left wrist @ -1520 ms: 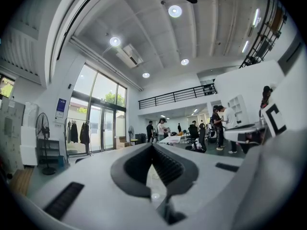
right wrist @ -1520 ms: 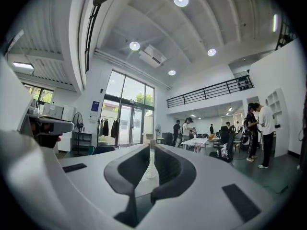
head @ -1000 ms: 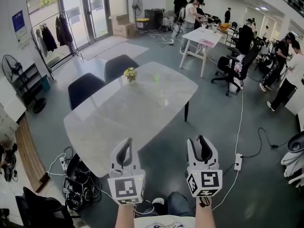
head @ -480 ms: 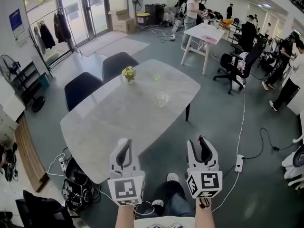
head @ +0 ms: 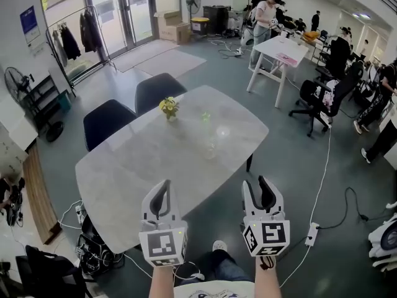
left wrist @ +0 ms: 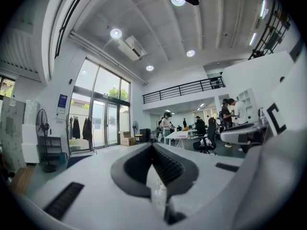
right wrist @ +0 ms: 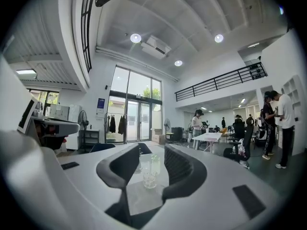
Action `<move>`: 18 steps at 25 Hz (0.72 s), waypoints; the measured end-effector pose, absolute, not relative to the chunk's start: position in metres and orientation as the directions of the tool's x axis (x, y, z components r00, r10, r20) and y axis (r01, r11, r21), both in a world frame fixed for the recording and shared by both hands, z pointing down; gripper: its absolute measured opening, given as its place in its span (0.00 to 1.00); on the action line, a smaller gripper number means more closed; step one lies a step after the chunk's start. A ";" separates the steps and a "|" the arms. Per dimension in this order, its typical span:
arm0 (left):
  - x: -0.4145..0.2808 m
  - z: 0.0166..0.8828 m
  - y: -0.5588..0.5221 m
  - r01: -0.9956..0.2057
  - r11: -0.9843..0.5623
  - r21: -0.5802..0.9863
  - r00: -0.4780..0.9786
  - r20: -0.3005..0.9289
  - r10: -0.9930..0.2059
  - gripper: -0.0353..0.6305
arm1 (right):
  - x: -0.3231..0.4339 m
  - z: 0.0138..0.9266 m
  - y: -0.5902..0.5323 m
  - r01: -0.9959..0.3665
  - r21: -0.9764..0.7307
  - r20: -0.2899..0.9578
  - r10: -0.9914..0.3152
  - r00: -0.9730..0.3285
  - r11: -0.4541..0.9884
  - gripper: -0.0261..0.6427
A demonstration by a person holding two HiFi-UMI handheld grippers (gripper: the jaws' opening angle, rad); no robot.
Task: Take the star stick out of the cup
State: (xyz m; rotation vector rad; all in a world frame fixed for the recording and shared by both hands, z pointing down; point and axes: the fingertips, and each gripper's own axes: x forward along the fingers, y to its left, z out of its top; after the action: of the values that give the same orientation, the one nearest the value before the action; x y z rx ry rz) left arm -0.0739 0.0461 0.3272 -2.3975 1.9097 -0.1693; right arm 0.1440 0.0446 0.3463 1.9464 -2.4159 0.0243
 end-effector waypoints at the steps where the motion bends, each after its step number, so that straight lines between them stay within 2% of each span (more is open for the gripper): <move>1: -0.070 0.323 0.036 -0.969 -0.213 -0.125 0.211 0.036 -0.977 0.05 | 0.149 0.343 0.032 -0.975 0.013 0.037 -0.974 -0.222 0.222 0.28; 8: -0.051 0.323 -0.013 -0.984 -0.131 -0.125 0.126 0.045 -0.991 0.05 | 0.177 0.340 -0.034 -0.961 0.012 0.028 -0.961 -0.277 0.277 0.28; 18: -0.037 0.338 -0.060 -0.988 -0.100 -0.115 0.092 0.075 -0.993 0.05 | 0.187 0.359 -0.088 -0.943 -0.010 0.070 -0.941 -0.332 0.333 0.28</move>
State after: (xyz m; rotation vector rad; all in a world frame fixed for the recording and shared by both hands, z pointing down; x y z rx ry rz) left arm -0.0367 -0.0597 0.3381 -2.2956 2.0831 -0.2069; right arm 0.1867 -0.0878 0.3592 1.7843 -2.5224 0.0752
